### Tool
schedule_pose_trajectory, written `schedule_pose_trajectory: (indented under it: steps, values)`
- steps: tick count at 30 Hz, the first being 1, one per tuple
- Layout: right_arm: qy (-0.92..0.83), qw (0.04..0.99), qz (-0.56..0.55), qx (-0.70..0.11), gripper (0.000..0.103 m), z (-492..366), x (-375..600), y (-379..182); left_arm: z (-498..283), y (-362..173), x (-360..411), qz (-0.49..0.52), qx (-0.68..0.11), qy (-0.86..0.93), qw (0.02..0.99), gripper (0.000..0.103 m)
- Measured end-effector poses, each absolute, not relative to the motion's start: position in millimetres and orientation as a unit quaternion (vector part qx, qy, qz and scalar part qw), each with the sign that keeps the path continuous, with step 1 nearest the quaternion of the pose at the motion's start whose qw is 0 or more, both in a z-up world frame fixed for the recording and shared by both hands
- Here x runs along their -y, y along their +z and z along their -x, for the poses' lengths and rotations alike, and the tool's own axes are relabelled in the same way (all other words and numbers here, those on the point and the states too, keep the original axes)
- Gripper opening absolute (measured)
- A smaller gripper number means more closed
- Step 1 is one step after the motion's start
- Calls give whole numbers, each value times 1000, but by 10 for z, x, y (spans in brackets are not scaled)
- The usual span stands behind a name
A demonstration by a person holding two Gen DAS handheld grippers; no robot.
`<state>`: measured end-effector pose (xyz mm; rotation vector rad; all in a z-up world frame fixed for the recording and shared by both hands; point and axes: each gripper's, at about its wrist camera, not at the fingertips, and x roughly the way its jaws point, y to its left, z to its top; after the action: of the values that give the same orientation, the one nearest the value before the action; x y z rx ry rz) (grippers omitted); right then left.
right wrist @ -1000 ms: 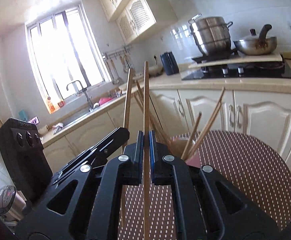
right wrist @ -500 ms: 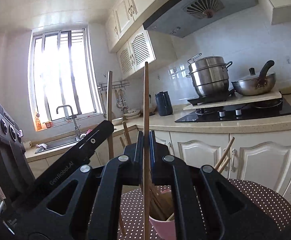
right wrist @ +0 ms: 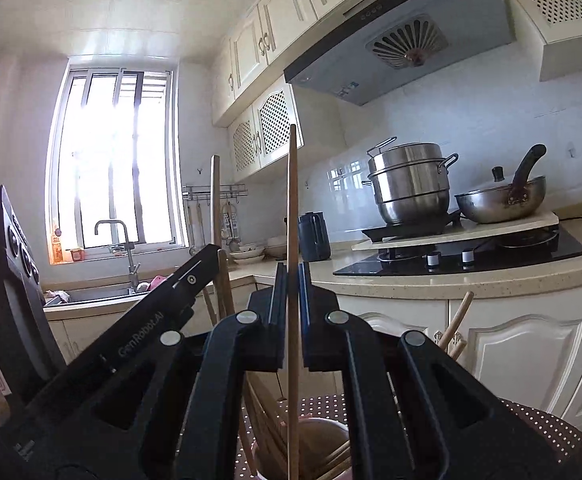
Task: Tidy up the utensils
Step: 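Lift both held chopsticks upright and carry them over the pink cup, then lower both chopsticks into the pink cup and open both grippers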
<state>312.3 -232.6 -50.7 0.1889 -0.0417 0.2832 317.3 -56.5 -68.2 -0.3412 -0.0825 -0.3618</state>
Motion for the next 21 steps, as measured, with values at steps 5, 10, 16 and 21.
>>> schedule_pose_trajectory:
  steps: [5,10,16,21]
  values:
    - [148,985,-93,14,6,-3147,2388,-611,-3228,-776,637,158,36,-171,972,5]
    - [153,984,-95,11,6,-3143,2409,-699,-3249,-861,646,154,31,-166,974,5]
    - [153,983,-101,-3,6,-3112,2407,-780,-3281,-918,643,143,5,-172,975,5]
    - [152,983,-103,-7,6,-3034,2417,-789,-3203,-946,659,122,-8,-181,976,5]
